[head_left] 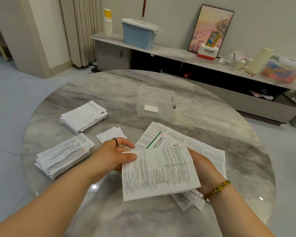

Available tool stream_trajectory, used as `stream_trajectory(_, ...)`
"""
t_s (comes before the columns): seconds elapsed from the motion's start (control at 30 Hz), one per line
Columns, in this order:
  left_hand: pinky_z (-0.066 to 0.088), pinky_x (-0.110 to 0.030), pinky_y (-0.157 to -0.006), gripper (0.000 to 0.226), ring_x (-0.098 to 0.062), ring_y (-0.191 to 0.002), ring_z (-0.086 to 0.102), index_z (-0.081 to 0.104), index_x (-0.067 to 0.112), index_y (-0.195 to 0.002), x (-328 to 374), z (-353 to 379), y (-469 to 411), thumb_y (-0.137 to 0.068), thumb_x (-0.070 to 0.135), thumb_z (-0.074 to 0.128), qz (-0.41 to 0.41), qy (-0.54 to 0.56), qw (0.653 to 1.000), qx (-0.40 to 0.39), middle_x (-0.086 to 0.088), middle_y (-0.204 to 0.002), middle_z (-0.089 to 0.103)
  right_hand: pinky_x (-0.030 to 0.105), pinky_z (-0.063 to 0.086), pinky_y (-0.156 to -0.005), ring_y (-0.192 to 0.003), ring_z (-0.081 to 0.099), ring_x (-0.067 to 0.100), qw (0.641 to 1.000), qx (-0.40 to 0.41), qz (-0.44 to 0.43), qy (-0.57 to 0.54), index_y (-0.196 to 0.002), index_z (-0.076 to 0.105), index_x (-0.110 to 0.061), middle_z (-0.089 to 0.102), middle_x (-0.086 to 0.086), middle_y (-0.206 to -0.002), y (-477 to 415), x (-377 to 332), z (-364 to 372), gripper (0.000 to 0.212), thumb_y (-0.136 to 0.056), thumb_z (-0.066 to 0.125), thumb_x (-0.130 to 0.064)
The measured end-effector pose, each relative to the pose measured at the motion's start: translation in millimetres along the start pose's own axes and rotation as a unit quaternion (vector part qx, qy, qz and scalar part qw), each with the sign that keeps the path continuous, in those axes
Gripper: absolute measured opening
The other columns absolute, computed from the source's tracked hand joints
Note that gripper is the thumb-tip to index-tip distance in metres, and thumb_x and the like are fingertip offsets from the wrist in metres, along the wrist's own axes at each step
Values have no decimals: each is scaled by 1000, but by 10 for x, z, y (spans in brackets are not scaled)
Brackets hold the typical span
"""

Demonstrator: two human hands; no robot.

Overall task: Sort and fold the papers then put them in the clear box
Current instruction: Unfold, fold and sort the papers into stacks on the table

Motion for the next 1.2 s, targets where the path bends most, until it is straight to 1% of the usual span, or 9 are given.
stream_trajectory(0.07, 47, -15, -40, 20, -4, -46, 63, 57, 15, -88, 5, 0, -8, -83, -4, 59, 16, 38, 998, 37, -1, -69, 66, 25, 55, -53, -63, 69, 18, 995, -35, 25, -95, -98, 67, -7, 72, 7, -76, -7, 4, -19, 42, -91, 44, -41)
stream_trajectory(0.13, 46, -14, -40, 20, -5, -48, 64, 57, 16, -88, 10, -10, -17, -84, -4, 57, 36, 78, 993, 84, -1, -73, 64, 28, 57, -54, -73, 72, 21, 981, -82, 3, -178, -90, 74, -6, 73, 11, -88, -4, -35, 8, 55, -64, 70, -54)
stream_trajectory(0.23, 48, -14, -40, 21, -14, -63, 61, 55, 19, -82, -14, -2, -32, -86, -2, 56, 60, 126, 979, 147, -2, -77, 63, 31, 58, -62, -87, 71, 24, 971, -149, -24, -185, -89, 76, -11, 72, 13, -100, 16, 11, 86, 74, -26, 90, -46)
stream_trajectory(0.33, 48, -14, -40, 23, -17, -66, 58, 52, 18, -80, -48, 72, -27, -85, -3, 57, 67, 141, 972, 175, -4, -76, 61, 29, 58, -64, -84, 71, 19, 985, -149, -42, -76, -98, 68, -16, 73, 7, -97, 50, 135, 224, 68, -39, 89, -40)
stream_trajectory(0.43, 49, -16, -40, 22, -15, -61, 60, 51, 17, -82, -80, 157, -14, -84, -4, 58, 53, 119, 983, 129, -3, -76, 62, 28, 58, -62, -73, 70, 11, 995, -77, -59, 38, -99, 60, -17, 74, -4, -80, 78, 217, 305, 17, -83, 64, -12)
stream_trajectory(0.63, 52, -24, -61, 13, -15, -73, 67, 61, 19, -100, -95, 141, -28, -87, 18, 59, 4, 9, 999, 31, 0, -86, 72, 36, 55, -75, -81, 67, 16, 989, -75, -28, 123, -92, 60, -22, 69, -1, -91, 98, 169, 266, 26, -91, 46, -1)
stream_trajectory(0.77, 52, -18, -49, 16, -9, -60, 68, 65, 20, -92, -82, 125, -12, -91, 12, 52, -3, 15, 1000, -18, 5, -72, 73, 39, 53, -83, -85, 67, 18, 988, -106, 5, 116, -93, 62, -20, 70, -2, -94, 93, 196, 277, 26, -91, 45, -1)
stream_trajectory(1.0, 52, -23, -57, 28, -16, -66, 65, 68, 17, -89, -85, 77, -36, -92, 3, 44, -23, 93, 993, -62, -2, -80, 73, 19, 44, -34, -44, 60, 14, 994, -107, 25, -20, -91, 63, -8, 70, 7, -70, 110, 97, 270, 30, -92, 35, 3)
stream_trajectory(1.2, 51, -19, -42, 42, -11, -46, 63, 69, 10, -69, -43, 88, -25, -91, -5, 37, -39, 170, 983, -63, -5, -60, 69, 17, 38, -30, -33, 51, 16, 994, -96, 8, -56, -78, 62, -1, 62, 12, -53, 115, 60, 271, 31, -90, 34, 7)
Point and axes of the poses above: each hand's wrist, its own y-axis away from the middle knuckle, its own z-axis out of the palm, x = y × z, the point moved 2 cm from there along -y, towards the middle knuckle
